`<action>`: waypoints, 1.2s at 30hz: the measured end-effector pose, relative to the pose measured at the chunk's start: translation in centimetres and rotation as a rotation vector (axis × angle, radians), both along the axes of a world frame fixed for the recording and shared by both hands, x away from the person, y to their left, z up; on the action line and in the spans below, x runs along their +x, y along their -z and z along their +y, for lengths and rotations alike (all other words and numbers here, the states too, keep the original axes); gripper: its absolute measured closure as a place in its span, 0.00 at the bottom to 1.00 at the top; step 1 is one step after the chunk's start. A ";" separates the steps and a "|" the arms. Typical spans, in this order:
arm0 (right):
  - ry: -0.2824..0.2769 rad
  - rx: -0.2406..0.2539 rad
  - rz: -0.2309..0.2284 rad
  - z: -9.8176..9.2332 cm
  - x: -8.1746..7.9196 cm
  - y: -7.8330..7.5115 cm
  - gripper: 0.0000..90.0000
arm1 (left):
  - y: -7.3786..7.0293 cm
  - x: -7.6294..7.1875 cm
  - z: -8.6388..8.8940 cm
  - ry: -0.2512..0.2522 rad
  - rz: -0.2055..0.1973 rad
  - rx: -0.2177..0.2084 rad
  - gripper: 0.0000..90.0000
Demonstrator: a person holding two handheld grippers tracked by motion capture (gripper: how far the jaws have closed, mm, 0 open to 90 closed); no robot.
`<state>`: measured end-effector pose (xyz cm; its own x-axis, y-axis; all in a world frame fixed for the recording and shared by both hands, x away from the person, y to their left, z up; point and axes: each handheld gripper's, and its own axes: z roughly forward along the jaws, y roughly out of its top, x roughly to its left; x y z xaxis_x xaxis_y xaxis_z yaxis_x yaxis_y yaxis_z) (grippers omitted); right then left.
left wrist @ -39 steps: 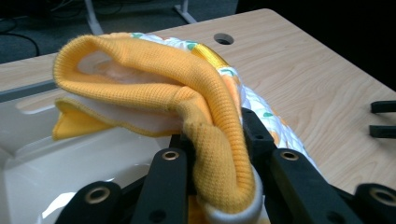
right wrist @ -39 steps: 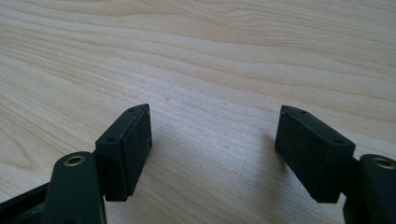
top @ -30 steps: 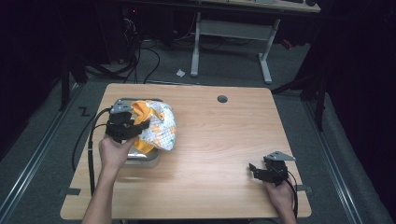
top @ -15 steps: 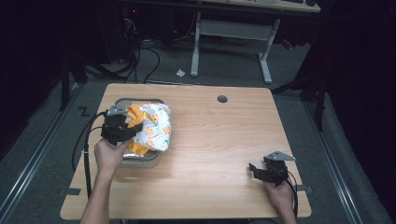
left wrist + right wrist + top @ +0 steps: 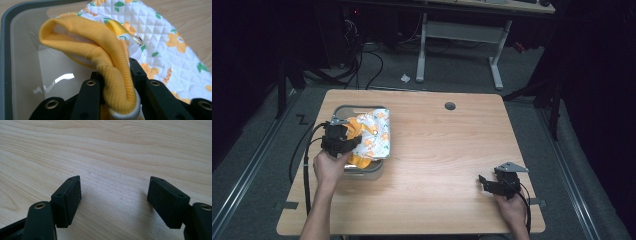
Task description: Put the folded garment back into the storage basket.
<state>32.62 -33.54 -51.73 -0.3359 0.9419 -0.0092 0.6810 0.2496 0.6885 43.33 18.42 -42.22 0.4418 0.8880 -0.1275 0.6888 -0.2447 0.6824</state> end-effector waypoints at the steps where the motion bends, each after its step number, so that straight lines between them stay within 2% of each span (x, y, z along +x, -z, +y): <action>1: 0.000 0.000 0.000 0.0 0.0 0.0 0.31 | 0.0 0.0 0.0 0.000 0.000 0.000 0.83; 8: 0.000 0.000 0.000 0.0 0.0 0.0 0.31 | 1.2 0.6 0.3 -0.017 0.035 0.016 0.83; 12: 0.000 0.000 0.000 0.0 0.0 0.0 0.31 | 1.7 1.0 0.3 -0.032 0.053 0.047 0.82; 21: 0.000 0.000 0.000 0.0 0.0 0.0 0.31 | 2.3 1.2 0.2 -0.053 0.083 0.098 0.78; 25: 0.000 0.000 0.000 0.0 0.0 0.0 0.31 | 2.5 1.3 0.3 -0.059 0.098 0.107 0.75; 28: 0.000 0.000 0.000 0.0 0.0 0.0 0.31 | 2.4 1.2 0.3 -0.079 0.097 0.117 0.67; 31: 0.000 0.000 -0.001 0.0 0.0 0.0 0.31 | 2.1 1.1 0.3 -0.095 0.070 0.132 0.59; 36: 0.000 0.000 0.000 0.0 0.0 0.0 0.31 | 1.6 0.7 0.5 -0.112 0.044 0.128 0.54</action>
<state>32.62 -33.54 -51.73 -0.3357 0.9419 -0.0097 0.6807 0.2497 0.6887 44.05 18.95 -43.80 0.3358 0.9416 -0.0270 0.7449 -0.2479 0.6194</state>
